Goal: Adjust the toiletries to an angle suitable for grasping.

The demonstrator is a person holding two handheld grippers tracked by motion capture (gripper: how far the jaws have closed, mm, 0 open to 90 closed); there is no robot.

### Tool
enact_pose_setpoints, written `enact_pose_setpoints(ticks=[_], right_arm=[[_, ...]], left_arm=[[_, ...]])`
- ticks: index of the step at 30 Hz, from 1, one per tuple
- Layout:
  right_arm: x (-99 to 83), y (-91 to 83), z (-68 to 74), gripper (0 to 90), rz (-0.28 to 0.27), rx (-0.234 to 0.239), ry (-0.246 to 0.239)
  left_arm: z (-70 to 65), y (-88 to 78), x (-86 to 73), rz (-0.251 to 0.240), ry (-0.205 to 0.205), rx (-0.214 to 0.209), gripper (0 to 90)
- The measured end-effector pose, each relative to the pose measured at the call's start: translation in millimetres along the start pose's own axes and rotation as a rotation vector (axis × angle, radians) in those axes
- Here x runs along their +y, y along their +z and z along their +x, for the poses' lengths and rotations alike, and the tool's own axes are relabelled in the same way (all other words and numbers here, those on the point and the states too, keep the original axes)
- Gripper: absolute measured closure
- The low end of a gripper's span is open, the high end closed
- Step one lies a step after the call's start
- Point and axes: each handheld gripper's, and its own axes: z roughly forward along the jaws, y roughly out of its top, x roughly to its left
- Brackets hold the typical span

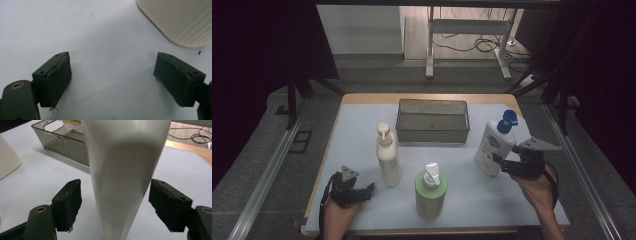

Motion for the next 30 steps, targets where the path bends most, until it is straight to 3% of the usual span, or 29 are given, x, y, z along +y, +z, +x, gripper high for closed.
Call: enact_pose_setpoints(ticks=[18, 30], right_arm=[[19.1, 26.1, 3.6, 25.0, 0.001, -0.030, -0.037], [21.7, 31.4, 3.3, 38.1, 0.013, -0.034, -0.051]], left_arm=[[0.0, 0.0, 0.0, 0.000, 0.000, 0.000, 14.3], [0.1, 0.0, 0.0, 0.000, 0.000, 0.000, 14.4]])
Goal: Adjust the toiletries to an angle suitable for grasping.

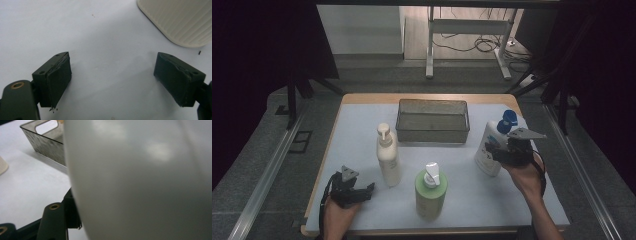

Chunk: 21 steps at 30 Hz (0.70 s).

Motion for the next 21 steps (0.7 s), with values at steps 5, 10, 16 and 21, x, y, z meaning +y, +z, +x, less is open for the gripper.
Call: enact_pose_setpoints(ticks=[5, 10, 16, 21], right_arm=[[0.6, -1.3, 0.9, 39.6, 0.003, 0.005, 0.010], [1.9, -2.4, 4.8, 40.5, 0.010, -0.005, -0.002], [3.6, -3.8, 5.0, 40.8, 0.015, 0.008, 0.013], [9.4, -9.1, 6.1, 40.8, 0.006, 0.020, 0.022]], left_arm=[[0.0, 0.0, 0.0, 0.000, 0.000, 0.000, 14.4], [0.1, 0.0, 0.0, 0.000, 0.000, -0.001, 14.4], [0.1, 0.0, 0.0, 0.000, 0.000, -0.001, 14.3], [0.1, 0.0, 0.0, 0.000, 0.000, -0.001, 14.4]])
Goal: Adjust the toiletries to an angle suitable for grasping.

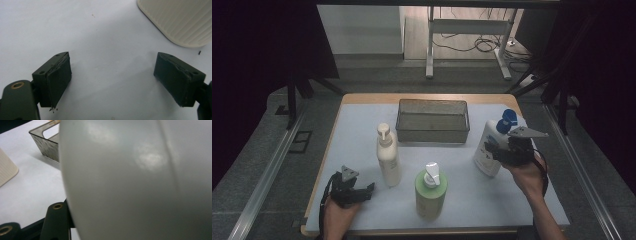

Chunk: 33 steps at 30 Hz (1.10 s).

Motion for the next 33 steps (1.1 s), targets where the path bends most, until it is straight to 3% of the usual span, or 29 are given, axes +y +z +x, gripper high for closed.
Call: enact_pose_setpoints(ticks=[12, 33], right_arm=[[17.6, -5.7, 7.7, 40.8, -0.015, 0.037, -0.004], [50.0, 4.5, 29.5, 40.8, -0.015, 0.106, -0.018]], left_arm=[[0.0, 0.0, 0.0, 0.000, 0.000, 0.000, 14.4], [-0.1, 0.2, -0.1, -0.002, -0.002, 0.001, 14.3]])
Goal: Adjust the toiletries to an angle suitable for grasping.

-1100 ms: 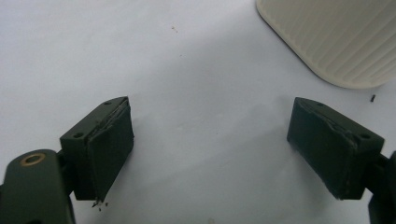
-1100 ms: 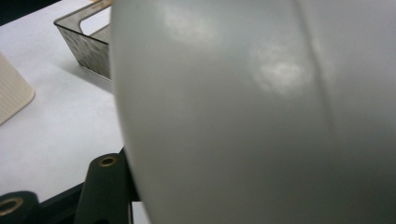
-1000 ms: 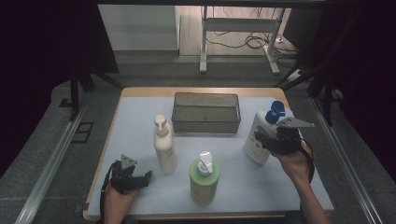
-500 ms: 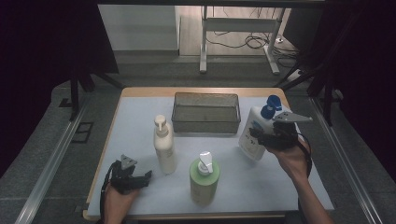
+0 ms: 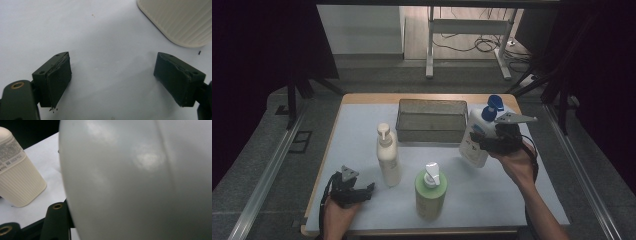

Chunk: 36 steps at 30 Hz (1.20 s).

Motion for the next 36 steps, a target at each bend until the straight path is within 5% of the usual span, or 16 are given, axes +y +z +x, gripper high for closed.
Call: enact_pose_setpoints(ticks=[36], right_arm=[[59.6, 40.9, 33.0, 41.0, 0.002, 0.072, -0.038]], left_arm=[[0.0, 0.1, 0.0, -0.001, -0.001, -0.001, 14.4]])
